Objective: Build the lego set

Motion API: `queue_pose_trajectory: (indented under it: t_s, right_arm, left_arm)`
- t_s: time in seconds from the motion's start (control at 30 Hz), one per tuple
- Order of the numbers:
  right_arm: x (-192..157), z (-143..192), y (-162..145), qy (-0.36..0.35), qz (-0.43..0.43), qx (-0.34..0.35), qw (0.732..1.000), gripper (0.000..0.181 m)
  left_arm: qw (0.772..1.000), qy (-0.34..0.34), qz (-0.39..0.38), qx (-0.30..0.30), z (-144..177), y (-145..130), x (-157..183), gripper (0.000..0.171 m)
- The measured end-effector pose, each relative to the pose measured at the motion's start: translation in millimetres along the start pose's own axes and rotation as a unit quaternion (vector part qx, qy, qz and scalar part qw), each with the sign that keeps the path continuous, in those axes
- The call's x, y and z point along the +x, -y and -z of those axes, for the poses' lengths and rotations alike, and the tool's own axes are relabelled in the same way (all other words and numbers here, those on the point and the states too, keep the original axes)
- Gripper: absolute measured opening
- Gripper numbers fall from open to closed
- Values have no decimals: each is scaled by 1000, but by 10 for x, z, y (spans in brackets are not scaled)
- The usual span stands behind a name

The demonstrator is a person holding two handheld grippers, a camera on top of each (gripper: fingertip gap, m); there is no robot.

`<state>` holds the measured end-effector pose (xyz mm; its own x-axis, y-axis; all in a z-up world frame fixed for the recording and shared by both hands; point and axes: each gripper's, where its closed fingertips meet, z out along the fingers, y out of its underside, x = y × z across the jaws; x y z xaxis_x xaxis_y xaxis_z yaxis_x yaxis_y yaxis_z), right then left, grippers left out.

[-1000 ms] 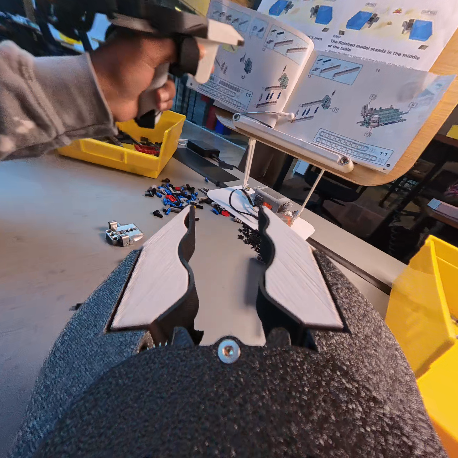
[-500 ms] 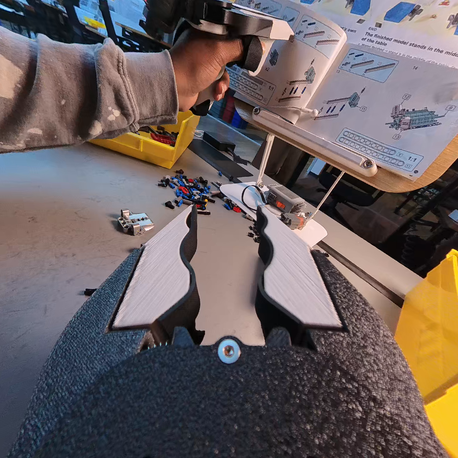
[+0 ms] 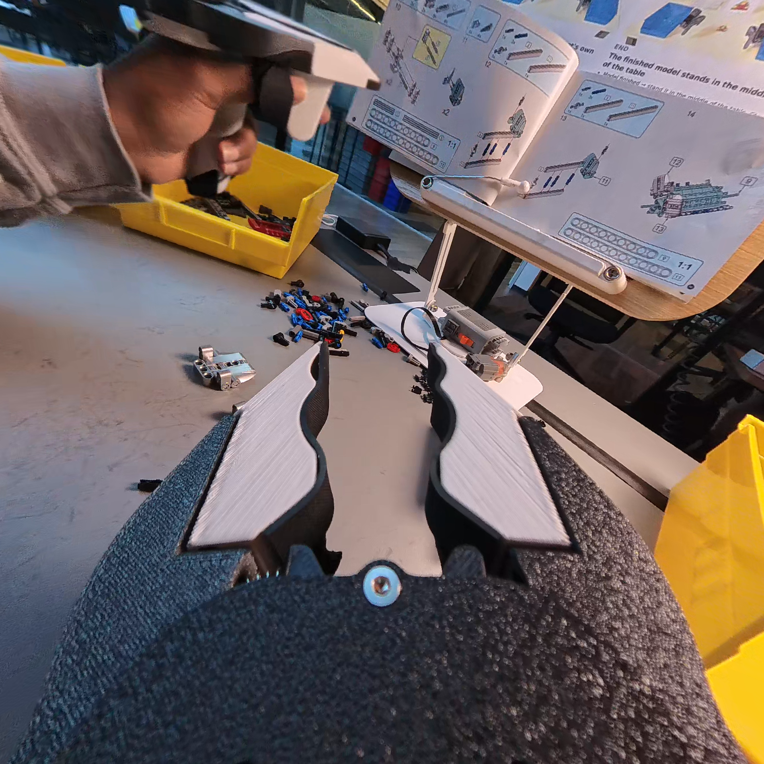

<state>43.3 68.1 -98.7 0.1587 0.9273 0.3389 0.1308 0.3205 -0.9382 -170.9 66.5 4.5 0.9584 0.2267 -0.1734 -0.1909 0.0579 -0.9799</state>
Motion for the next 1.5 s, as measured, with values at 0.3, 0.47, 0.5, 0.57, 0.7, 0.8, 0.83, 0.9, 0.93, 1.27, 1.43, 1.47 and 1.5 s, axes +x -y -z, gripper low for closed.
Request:
queue_pose_trajectory:
  t_s: [0.3, 0.47, 0.5, 0.57, 0.7, 0.8, 0.83, 0.9, 0.93, 1.27, 1.43, 1.47, 1.5]
  right_arm:
    - [-17, -14, -7, -4, 10, -3, 1000, 46]
    - [-42, -14, -9, -12, 27, -4, 1000, 45]
    - [-53, -10, -8, -11, 29, -5, 999, 45]
    - [-61, -3, -7, -13, 31, -6, 999, 45]
    - [-3, 10, -7, -22, 44, -14, 999, 45]
    - [78, 34, 22, -33, 43, -13, 998, 44]
    - [99, 39, 18, -37, 42, -14, 998, 44]
    - [111, 38, -3, -39, 37, -17, 998, 44]
    - [107, 33, -16, -39, 36, -19, 998, 43]
    - [-60, -20, -107, -32, 82, -44, 995, 40]
    - [-37, -20, -178, -39, 77, -60, 995, 39]
    - [-21, -23, -179, -42, 76, -61, 994, 38]
    - [-7, -30, -185, -45, 73, -62, 994, 38]
  left_arm:
    - [997, 16, 34, -72, 1244, -490, -161, 8]
    - [986, 16, 96, -132, 1802, -752, -269, 31]
    - [985, 24, 103, -138, 1902, -783, -327, 33]
    - [983, 42, 109, -143, 2105, -807, -493, 37]
    - [974, 95, 120, -166, 2595, -770, -1146, 40]
    - [954, 178, 62, -233, 3003, -748, -1896, 38]
    - [944, 200, 38, -261, 3106, -734, -2131, 37]
    - [925, 213, 0, -313, 3202, -713, -2512, 34]
    - [917, 207, -11, -340, 3201, -721, -2657, 34]
    - [803, -3, -74, -591, 2804, -1588, -2952, 25]
    - [781, -76, -64, -616, 2677, -1880, -2674, 25]
    - [777, -94, -60, -619, 2676, -1918, -2601, 25]
    - [771, -112, -59, -624, 2687, -1953, -2533, 25]
